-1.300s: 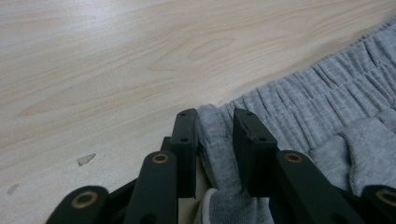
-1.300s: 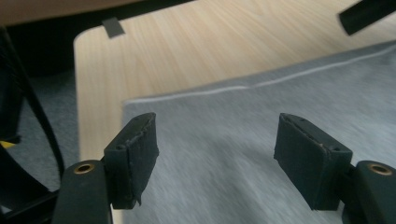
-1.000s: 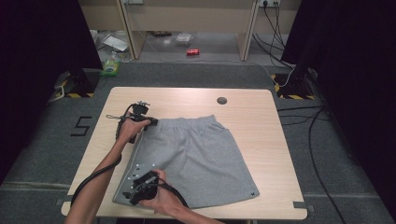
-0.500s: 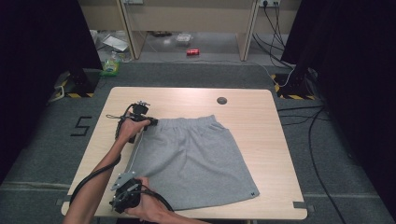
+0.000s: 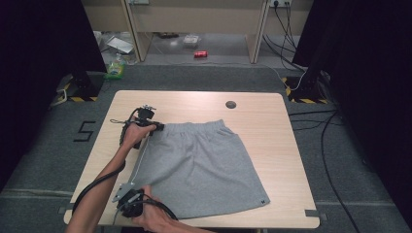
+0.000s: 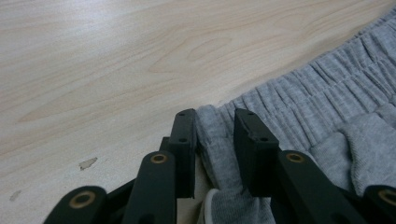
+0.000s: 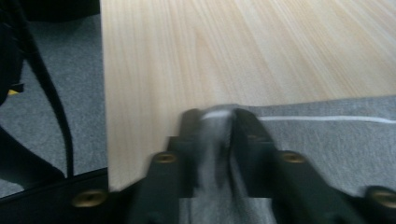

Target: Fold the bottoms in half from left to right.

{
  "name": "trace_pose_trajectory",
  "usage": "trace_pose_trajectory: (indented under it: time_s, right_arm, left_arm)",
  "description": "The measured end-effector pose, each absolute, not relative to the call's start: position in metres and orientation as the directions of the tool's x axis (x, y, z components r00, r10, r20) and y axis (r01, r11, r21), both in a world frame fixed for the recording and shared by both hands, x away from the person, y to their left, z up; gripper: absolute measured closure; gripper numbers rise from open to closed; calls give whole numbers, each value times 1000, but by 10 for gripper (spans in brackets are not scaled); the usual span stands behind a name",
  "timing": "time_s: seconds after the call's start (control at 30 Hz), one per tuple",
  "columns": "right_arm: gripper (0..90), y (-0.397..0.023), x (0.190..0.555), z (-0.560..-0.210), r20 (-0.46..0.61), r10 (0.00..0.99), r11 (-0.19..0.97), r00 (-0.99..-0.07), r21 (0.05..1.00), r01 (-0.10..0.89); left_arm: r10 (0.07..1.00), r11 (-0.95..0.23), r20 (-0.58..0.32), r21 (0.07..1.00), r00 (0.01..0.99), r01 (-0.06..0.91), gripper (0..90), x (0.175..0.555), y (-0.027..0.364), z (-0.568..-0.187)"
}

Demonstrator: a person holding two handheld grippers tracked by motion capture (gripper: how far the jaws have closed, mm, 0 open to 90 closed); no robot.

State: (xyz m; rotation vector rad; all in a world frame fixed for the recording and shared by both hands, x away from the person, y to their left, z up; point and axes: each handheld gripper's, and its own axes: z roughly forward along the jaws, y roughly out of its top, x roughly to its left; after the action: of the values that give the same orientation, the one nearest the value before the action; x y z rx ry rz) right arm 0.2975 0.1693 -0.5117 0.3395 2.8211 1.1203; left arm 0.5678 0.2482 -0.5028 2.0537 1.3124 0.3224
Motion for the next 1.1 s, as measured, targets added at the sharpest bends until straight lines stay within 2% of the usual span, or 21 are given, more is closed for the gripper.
trace_pose_trajectory:
  time_s: [0.1, 0.17, 0.2, 0.3, 0.53, 0.9, 1.1]
  right_arm:
    - [828, 166, 301, -513, 26, 237, 691, -971, 698, 187]
    - [838, 161, 304, -513, 67, 250, 678, -966, 700, 225]
    - [839, 160, 306, -513, 61, 242, 675, -968, 706, 213]
    - [842, 152, 307, -509, 77, 243, 666, -967, 712, 224]
    - [844, 122, 306, -494, 73, 266, 630, -961, 741, 231]
    - [847, 39, 305, -452, 140, 351, 461, -926, 835, 301]
    - [847, -22, 302, -434, 179, 429, 349, -885, 872, 345]
  left_arm:
    - [877, -255, -156, 651, 455, 715, 691, 568, 249, -503]
    - [877, -262, -145, 656, 458, 708, 706, 567, 248, -503]
    - [875, -270, -136, 661, 465, 701, 722, 566, 247, -502]
    - [875, -265, -134, 671, 465, 692, 806, 565, 244, -495]
    - [880, -253, -132, 684, 457, 684, 820, 565, 236, -473]
    - [875, -278, -90, 711, 476, 646, 825, 563, 202, -422]
    - [861, -309, -74, 709, 503, 634, 827, 564, 167, -401]
